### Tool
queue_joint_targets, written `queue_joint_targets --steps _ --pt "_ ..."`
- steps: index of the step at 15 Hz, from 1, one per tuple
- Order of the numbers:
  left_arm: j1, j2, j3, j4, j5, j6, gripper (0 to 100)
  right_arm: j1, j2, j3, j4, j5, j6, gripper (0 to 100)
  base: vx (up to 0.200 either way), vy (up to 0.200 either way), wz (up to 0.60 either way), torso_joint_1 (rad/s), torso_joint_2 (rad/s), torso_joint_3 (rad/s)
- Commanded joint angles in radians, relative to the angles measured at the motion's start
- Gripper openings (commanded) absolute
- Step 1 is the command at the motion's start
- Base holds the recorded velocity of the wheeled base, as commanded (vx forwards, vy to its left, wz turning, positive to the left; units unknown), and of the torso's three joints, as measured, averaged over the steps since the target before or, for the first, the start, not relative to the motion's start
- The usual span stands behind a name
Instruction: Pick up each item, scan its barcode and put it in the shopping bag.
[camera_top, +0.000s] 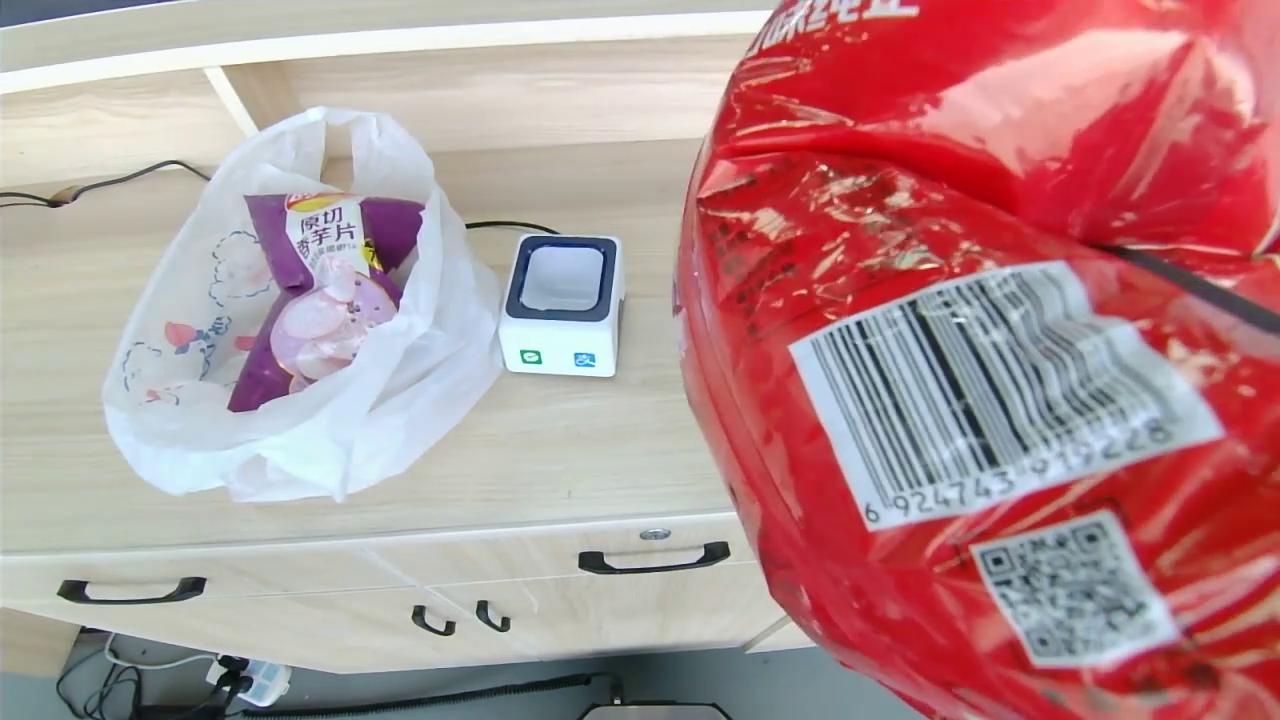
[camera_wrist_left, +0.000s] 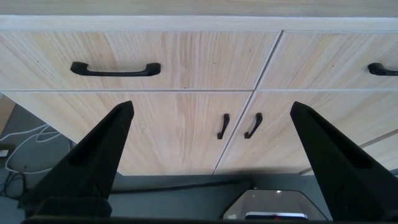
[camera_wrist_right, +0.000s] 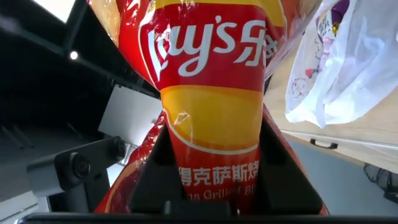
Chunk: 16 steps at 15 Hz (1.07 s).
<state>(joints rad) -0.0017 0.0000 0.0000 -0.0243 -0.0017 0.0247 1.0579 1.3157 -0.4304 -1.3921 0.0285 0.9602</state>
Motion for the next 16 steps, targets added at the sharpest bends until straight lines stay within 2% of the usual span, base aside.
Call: queue_joint_targets --steps 1,3,4,6,7,8,10,12,14,16 --pt "0.0 0.002 0.0 0.0 0.0 0.0 100 -0.013 0.005 0.021 0.001 0.002 -0.006 0 0.0 0.0 0.0 0.0 0.0 0.0" --pt "0.0 0.002 0.0 0.0 0.0 0.0 100 -0.09 0.007 0.018 0.041 0.002 -0.074 0 0.0 0.0 0.0 0.0 0.0 0.0" --pt "0.0 0.002 0.0 0.0 0.0 0.0 100 -0.173 -0.007 0.004 0.171 0.002 -0.193 0 0.0 0.0 0.0 0.0 0.0 0.0" --pt "0.0 0.002 0.0 0.0 0.0 0.0 100 -0.346 -0.039 -0.065 0.458 -0.009 -0.549 0 0.0 0.0 0.0 0.0 0.0 0.0" --pt "0.0 0.002 0.0 0.0 0.0 0.0 100 -0.397 -0.046 -0.097 0.505 -0.012 -0.653 0 0.0 0.0 0.0 0.0 0.0 0.0" --pt "0.0 0.002 0.0 0.0 0.0 0.0 100 -0.492 -0.049 -0.186 0.579 -0.024 -0.903 0 0.0 0.0 0.0 0.0 0.0 0.0" --pt "0.0 0.002 0.0 0.0 0.0 0.0 100 -0.498 -0.049 -0.283 0.602 -0.079 -1.057 0 0.0 0.0 0.0 0.0 0.0 0.0" --pt "0.0 0.002 0.0 0.0 0.0 0.0 100 -0.498 -0.047 -0.338 0.602 -0.145 -1.092 0 0.0 0.0 0.0 0.0 0.0 0.0" --pt "0.0 0.002 0.0 0.0 0.0 0.0 100 -0.496 -0.07 -0.352 0.602 -0.286 -1.13 0 0.0 0.0 0.0 0.0 0.0 0.0" --pt "0.0 0.002 0.0 0.0 0.0 0.0 100 -0.492 -0.09 -0.335 0.602 -0.294 -1.153 0 0.0 0.0 0.0 0.0 0.0 0.0"
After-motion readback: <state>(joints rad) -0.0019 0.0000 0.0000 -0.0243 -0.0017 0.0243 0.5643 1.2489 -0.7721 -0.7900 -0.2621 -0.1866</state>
